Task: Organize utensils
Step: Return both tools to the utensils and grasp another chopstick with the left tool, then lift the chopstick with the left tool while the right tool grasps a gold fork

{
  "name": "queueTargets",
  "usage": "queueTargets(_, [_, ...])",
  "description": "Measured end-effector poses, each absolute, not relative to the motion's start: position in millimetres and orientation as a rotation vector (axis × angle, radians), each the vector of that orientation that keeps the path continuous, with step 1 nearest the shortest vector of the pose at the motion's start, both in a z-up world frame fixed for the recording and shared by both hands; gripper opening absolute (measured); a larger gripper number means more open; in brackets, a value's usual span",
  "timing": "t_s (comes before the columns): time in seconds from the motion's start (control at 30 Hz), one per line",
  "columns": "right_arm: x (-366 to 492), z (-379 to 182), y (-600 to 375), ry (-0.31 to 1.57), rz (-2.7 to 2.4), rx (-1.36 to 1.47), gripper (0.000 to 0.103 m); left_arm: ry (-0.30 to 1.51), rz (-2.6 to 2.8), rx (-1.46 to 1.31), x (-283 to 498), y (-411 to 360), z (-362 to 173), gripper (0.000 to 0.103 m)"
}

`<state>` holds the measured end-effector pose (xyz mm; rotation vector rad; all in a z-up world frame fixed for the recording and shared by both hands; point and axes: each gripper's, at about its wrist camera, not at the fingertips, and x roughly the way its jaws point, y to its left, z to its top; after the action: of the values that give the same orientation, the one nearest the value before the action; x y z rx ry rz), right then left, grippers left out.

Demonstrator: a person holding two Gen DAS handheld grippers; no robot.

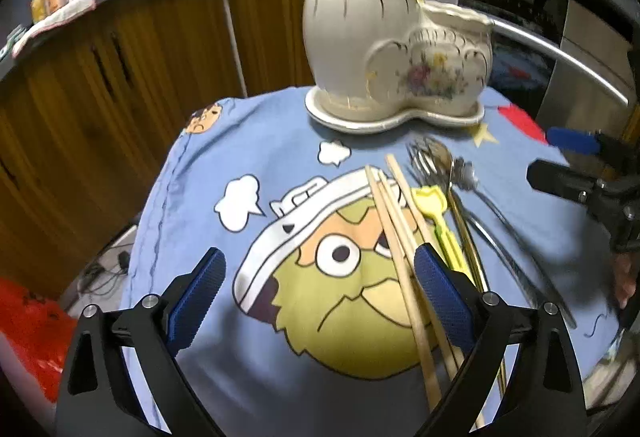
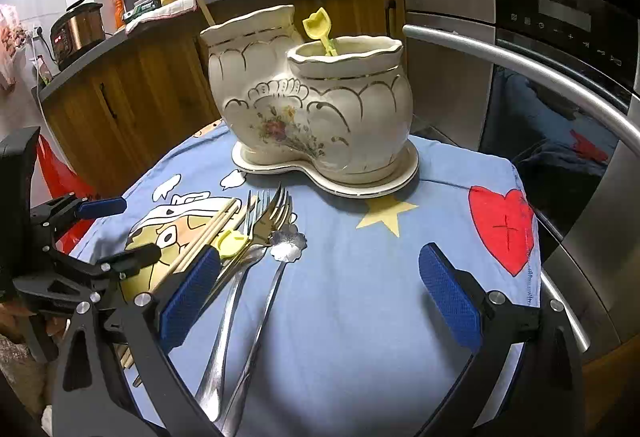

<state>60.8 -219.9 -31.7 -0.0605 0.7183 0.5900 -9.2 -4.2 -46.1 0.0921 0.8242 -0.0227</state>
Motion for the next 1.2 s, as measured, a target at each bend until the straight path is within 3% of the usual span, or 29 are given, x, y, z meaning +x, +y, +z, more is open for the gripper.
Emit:
queueTargets(0.7, [59.0, -31.9, -216.8, 0.718, 0.585, -0.090, 0.098, 0.917, -0.102, 0.153, -3.5, -36.0, -56.6, 0.021])
queueTargets(1.2, [49.3, -30.5, -205.4, 0.692, 0.553, -0.155, 0.098, 0.926, -0.057, 0.161, 8.7, -39.9, -57.4, 0.019])
